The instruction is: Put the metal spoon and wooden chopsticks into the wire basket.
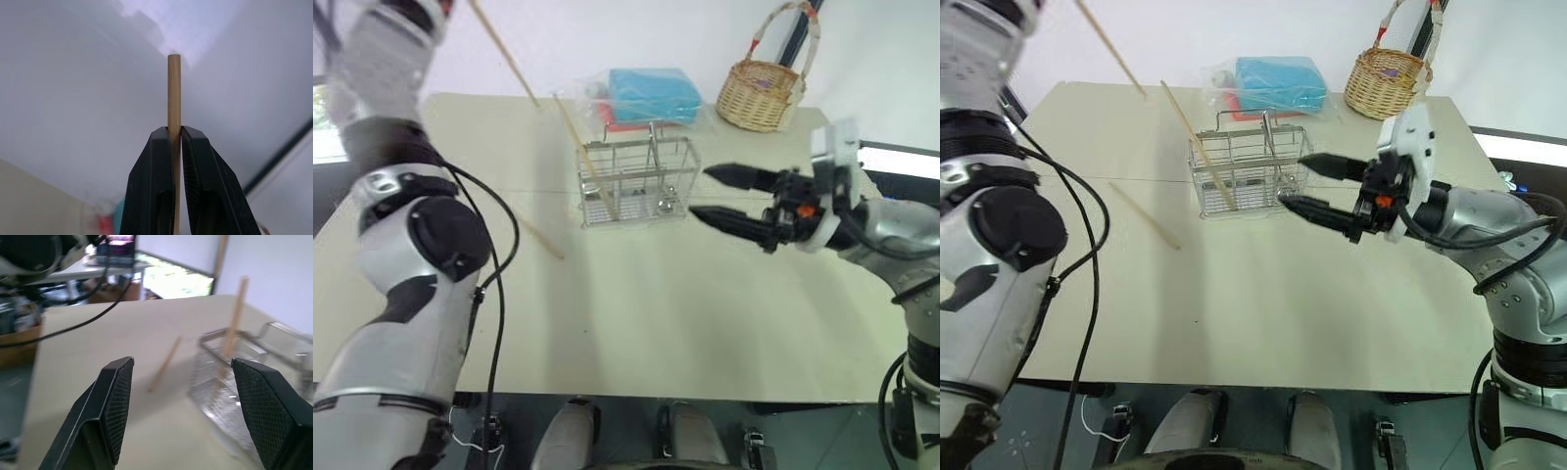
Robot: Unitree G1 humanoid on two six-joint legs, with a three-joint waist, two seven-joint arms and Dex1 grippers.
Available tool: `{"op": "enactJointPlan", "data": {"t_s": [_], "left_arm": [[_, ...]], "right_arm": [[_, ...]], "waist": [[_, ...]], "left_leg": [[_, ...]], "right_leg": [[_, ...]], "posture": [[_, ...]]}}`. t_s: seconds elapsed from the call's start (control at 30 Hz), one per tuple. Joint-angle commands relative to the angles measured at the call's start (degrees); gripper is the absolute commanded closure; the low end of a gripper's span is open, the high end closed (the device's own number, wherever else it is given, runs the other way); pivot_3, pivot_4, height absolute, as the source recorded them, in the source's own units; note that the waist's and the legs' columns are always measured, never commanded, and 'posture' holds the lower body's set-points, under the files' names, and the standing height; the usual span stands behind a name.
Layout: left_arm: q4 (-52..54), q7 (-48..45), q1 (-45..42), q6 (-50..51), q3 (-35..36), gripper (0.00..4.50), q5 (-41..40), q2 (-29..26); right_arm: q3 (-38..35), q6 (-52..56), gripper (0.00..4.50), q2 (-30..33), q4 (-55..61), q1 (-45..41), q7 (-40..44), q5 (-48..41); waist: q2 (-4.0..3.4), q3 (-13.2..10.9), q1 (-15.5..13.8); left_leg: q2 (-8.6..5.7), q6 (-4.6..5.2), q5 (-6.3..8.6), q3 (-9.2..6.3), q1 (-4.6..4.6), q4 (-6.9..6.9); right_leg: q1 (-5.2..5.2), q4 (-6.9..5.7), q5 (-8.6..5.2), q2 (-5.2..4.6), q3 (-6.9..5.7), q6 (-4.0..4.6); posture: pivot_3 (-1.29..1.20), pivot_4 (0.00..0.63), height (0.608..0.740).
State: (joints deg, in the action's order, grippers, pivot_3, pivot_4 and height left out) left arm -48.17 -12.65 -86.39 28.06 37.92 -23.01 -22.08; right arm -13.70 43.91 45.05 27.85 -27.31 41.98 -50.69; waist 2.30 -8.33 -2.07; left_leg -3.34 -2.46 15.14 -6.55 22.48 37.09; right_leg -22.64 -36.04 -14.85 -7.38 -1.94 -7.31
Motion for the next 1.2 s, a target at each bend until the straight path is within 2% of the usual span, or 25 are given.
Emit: {"op": "enactJointPlan", "data": {"t_s": [0.03, 0.3, 0.5, 0.53, 0.6, 0.77, 0.8, 0.97, 1.1, 1.2], "left_arm": [[0.6, -6.2, -1.4, -1.6, -6.0, 4.47, -0.5, 1.5], [5.9, -14.3, 4.6, -5.8, -18.4, 4.47, 2.5, 6.3], [12.9, -14.3, 12.3, -8.0, -23.6, 4.47, 3.8, 9.7], [13.8, -14.1, 13.1, -8.1, -23.9, 3.66, 3.8, 9.8], [15.4, -13.5, 14.3, -8.1, -23.8, 2.88, 3.3, 9.8], [19.4, -12.3, 16.0, -6.4, -23.0, 0.22, 1.6, 9.4], [20.6, -12.1, 16.4, -5.8, -22.9, 0.10, 1.1, 9.3], [28.8, -8.7, 17.1, 1.1, -21.8, 0.10, -2.0, 8.0], [31.4, 0.8, 12.2, 9.6, -15.2, 0.10, -6.6, 4.4], [28.3, 11.5, 10.1, 15.1, -12.2, 0.10, -4.2, 1.1]], "right_arm": [[-4.5, -0.8, 1.22, 0.5, 1.2, 1.4, -3.3, 0.4], [-7.9, -0.8, 1.22, 0.3, 1.6, 5.1, -7.7, 0.2], [-8.5, -1.1, 1.22, 0.5, 0.9, 5.8, -8.9, 0.6], [-8.6, -1.2, 1.22, 0.6, 0.7, 5.7, -9.0, 0.5], [-8.5, -1.1, 1.22, 0.6, 0.3, 5.2, -9.2, 0.5], [-8.2, -1.2, 1.22, 0.8, -1.6, 4.0, -9.0, 0.8], [-8.0, -1.3, 1.22, 0.8, -2.0, 3.7, -8.9, 1.0], [-7.0, -1.8, 1.22, 0.5, -3.7, 2.8, -8.2, 1.9], [-6.0, -2.0, 1.22, 0.5, -4.3, 2.2, -6.3, 2.0], [-5.2, -2.0, 1.22, 1.0, -2.9, 2.9, -3.2, 1.0]], "waist": [[-0.01, 0.0, 0.0], [-0.13, 0.0, 1.2], [-0.18, -0.1, 1.6], [-0.19, -0.1, 1.6], [-0.21, -0.1, 1.6], [-0.22, -0.1, 1.4], [-0.23, -0.1, 1.3], [-0.23, -0.1, 1.4], [-0.29, -0.1, 1.7], [-0.32, -0.1, 1.8]], "left_leg": [[0.00, 0.00, 0.00, 0.01, 0.02, -0.02], [0.02, 0.02, 0.00, 0.07, -0.01, -0.03], [0.04, 0.05, 0.00, 0.04, -0.04, -0.01], [0.05, 0.05, 0.00, 0.05, -0.04, -0.02], [0.06, 0.05, 0.00, 0.04, -0.03, -0.05], [0.06, 0.06, 0.00, 0.03, -0.02, -0.01], [0.06, 0.07, 0.00, 0.03, -0.02, 0.00], [0.05, 0.07, 0.01, -0.03, -0.03, 0.01], [0.06, 0.07, 0.01, -0.02, -0.02, 0.00], [0.06, 0.07, 0.01, -0.03, -0.06, -0.02]], "right_leg": [[-0.02, 0.00, 0.00, 0.00, 0.00, 0.00], [0.00, 0.00, 0.00, 0.00, 0.04, 0.00], [0.02, -0.01, 0.00, 0.01, 0.04, 0.01], [0.02, -0.01, 0.00, 0.02, 0.05, 0.01], [-0.01, -0.01, 0.00, 0.04, 0.05, 0.01], [0.02, 0.00, 0.00, 0.04, 0.05, 0.01], [0.04, 0.01, 0.00, 0.04, 0.05, 0.01], [0.07, 0.01, 0.00, 0.05, 0.04, 0.01], [0.02, 0.00, 0.00, 0.08, 0.05, 0.01], [0.02, 0.00, 0.00, 0.22, 0.05, 0.01]], "posture": [[0.00, 0.150, 0.661], [0.00, 0.150, 0.661], [0.00, 0.150, 0.661], [0.00, 0.150, 0.661], [0.00, 0.150, 0.661], [0.00, 0.150, 0.661], [0.00, 0.150, 0.661], [0.00, 0.150, 0.661], [0.00, 0.150, 0.661], [0.00, 0.150, 0.661]]}}
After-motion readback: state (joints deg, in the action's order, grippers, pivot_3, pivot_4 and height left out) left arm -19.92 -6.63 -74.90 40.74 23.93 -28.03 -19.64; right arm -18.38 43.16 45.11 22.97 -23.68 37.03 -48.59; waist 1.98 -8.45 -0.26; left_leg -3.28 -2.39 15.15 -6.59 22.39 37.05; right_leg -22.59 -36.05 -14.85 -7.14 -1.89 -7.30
